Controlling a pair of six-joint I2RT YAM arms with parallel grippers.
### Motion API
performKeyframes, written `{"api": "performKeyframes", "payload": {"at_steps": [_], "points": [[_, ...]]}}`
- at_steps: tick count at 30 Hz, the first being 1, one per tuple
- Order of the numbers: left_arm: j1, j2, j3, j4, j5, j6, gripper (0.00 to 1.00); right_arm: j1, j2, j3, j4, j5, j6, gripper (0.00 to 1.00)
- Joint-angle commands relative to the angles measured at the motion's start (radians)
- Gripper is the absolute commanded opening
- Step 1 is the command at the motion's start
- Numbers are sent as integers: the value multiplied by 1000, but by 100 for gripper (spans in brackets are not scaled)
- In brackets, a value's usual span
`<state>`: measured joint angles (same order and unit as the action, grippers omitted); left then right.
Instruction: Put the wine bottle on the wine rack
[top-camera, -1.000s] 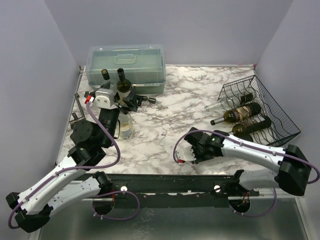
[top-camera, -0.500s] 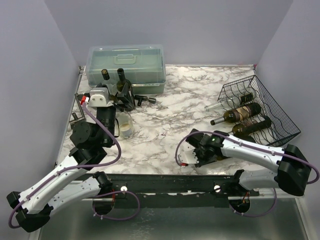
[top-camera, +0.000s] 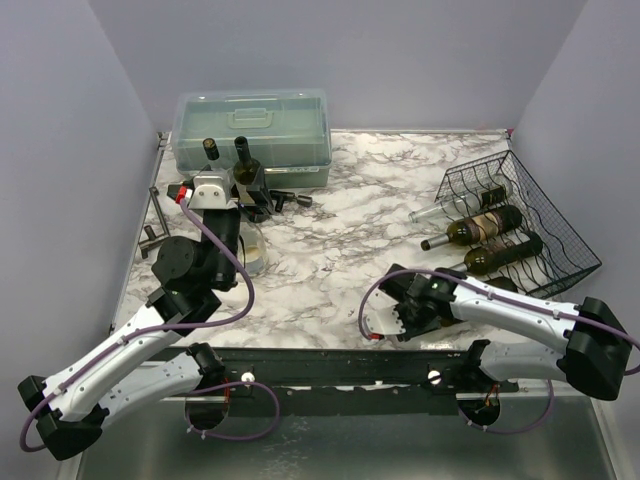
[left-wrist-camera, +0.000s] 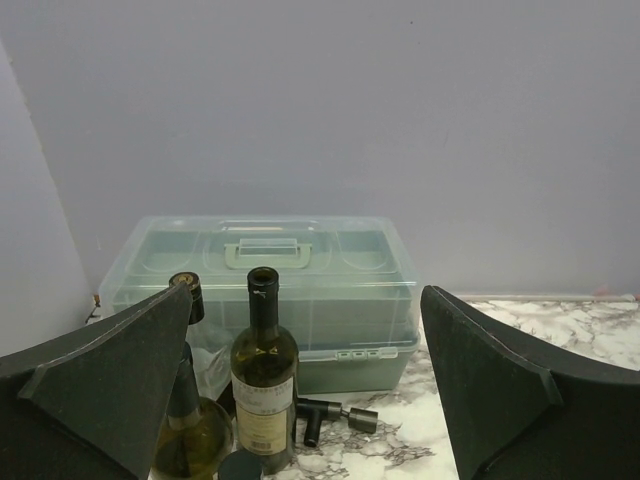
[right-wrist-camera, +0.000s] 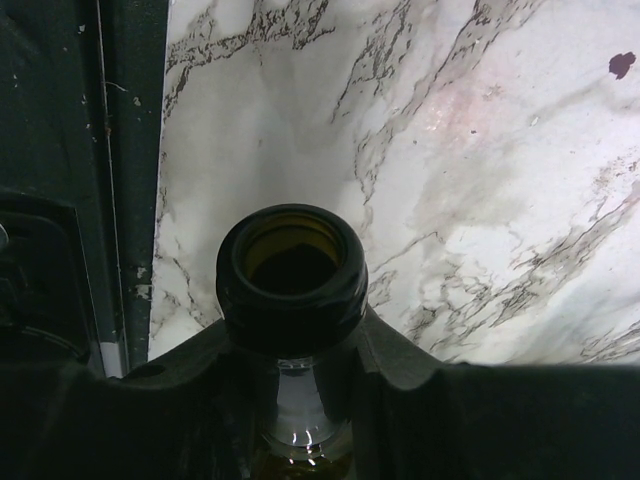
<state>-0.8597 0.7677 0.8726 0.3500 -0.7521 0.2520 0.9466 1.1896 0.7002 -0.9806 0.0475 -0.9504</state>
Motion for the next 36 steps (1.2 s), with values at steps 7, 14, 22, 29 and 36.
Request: {"api": "performKeyframes", "payload": {"at_steps": [7,14,22,29,36], "points": [[-3,-13,-11,4,14,9,99,-30,-22,-16,-60,77,-17,1],[-2,-13,-12,4,25,7,99,-44,-10,3,-77,97,-9,1],[-2,-13,-12,4,29,7,99,-93,-23,-48,-38,159,-49,1],[-3,-13,-14,4,34,9,99,-125,-12,-108,19,239,-81,1],[-2,-19,-14,5,40,7,99,-183,-19,-153,115,276,-134,1]]}}
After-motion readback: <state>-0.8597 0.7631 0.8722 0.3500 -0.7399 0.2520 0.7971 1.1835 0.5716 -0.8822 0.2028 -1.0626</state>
